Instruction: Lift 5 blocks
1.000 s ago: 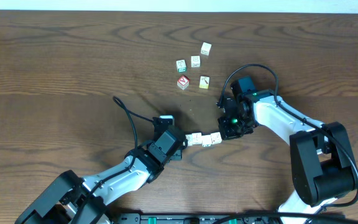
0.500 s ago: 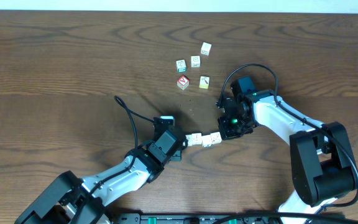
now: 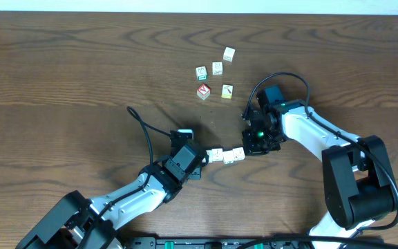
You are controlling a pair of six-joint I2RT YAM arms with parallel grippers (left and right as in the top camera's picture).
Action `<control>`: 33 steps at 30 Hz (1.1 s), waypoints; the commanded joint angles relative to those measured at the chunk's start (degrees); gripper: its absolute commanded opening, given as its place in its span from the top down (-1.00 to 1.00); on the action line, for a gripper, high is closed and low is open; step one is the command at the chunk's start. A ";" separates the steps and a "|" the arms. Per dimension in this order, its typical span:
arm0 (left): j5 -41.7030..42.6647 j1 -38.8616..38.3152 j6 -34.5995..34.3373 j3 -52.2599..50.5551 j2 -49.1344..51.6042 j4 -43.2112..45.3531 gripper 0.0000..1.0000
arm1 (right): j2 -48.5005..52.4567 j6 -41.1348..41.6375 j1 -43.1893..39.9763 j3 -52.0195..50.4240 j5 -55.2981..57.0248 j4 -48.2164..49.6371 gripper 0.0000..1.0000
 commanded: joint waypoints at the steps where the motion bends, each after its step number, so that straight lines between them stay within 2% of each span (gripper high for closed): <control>1: 0.63 0.20 1.01 -1.20 1.22 -1.88 0.85 | -0.04 2.56 0.35 -0.31 -2.29 -0.11 0.97; 4: 0.63 0.20 0.98 -1.20 1.22 -1.88 0.85 | -0.04 4.70 0.33 -0.31 -0.50 -0.26 0.97; 10: 0.66 0.20 0.98 -1.20 1.22 -1.90 0.85 | -0.04 12.44 0.28 -0.31 15.72 -6.71 0.97; 20: 0.66 0.20 0.98 -1.20 1.22 -1.92 0.85 | -0.04 8.70 5.53 -0.31 12.11 -14.10 0.98; 27: 0.31 0.20 0.92 -1.20 1.22 -1.90 0.85 | -0.04 10.32 11.93 -0.31 9.42 -12.76 0.97; 33: -5.62 0.20 -4.02 -1.20 1.22 -5.44 0.85 | -0.04 11.78 13.97 -0.31 7.82 -10.64 0.98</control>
